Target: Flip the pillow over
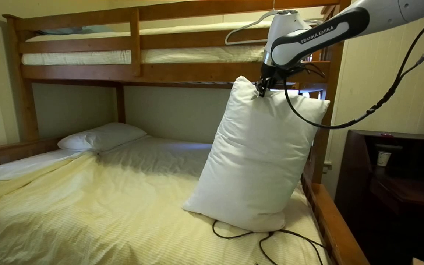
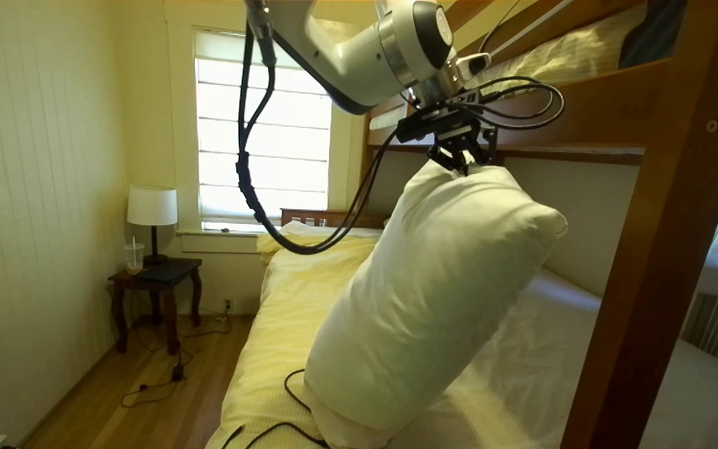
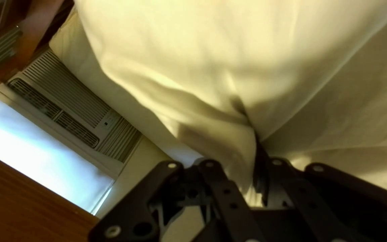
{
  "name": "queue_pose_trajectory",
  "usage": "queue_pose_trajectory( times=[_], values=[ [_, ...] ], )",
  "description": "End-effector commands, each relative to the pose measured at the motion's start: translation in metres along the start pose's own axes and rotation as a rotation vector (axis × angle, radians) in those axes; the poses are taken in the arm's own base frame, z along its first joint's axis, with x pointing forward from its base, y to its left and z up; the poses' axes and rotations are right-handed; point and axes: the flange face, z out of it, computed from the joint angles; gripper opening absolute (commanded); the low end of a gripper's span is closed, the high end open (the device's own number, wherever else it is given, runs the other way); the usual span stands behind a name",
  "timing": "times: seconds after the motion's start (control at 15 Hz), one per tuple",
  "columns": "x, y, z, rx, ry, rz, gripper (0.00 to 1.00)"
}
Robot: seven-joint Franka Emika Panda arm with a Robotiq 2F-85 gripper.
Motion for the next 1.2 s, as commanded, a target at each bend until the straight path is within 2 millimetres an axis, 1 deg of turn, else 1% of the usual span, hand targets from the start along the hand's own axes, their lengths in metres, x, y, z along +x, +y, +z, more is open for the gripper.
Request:
queue_pose_trajectory(
  times=[0.0,0.2,0.33,0.47,0.53,0.6,0.73,0.8,0.87,0.93,1.0,1.13],
  values=[
    [0.006,-0.003,-0.018,0.008,0.035,-0.004,0.46],
    [0.012,-0.006,-0.038,-0.005,0.069,-0.010,0.66],
    [0.011,-0.011,-0.050,0.024,0.051,-0.011,0.80],
    [0.002,-0.027,-0.050,0.076,-0.010,-0.022,0.94],
    [-0.005,-0.037,-0.047,0.110,-0.055,-0.025,0.98],
    [-0.014,-0.049,-0.043,0.159,-0.103,-0.027,1.00],
    [-0.035,-0.078,-0.033,0.247,-0.175,-0.043,1.00],
    [-0.043,-0.089,-0.030,0.279,-0.222,-0.047,1.00],
    [-0.021,-0.074,-0.029,0.212,-0.163,-0.028,1.00],
    [-0.029,-0.086,-0.024,0.235,-0.194,-0.035,1.00],
    [-0.033,-0.092,-0.021,0.245,-0.207,-0.041,1.00],
    [-0.036,-0.094,-0.020,0.249,-0.214,-0.041,1.00]
  ],
)
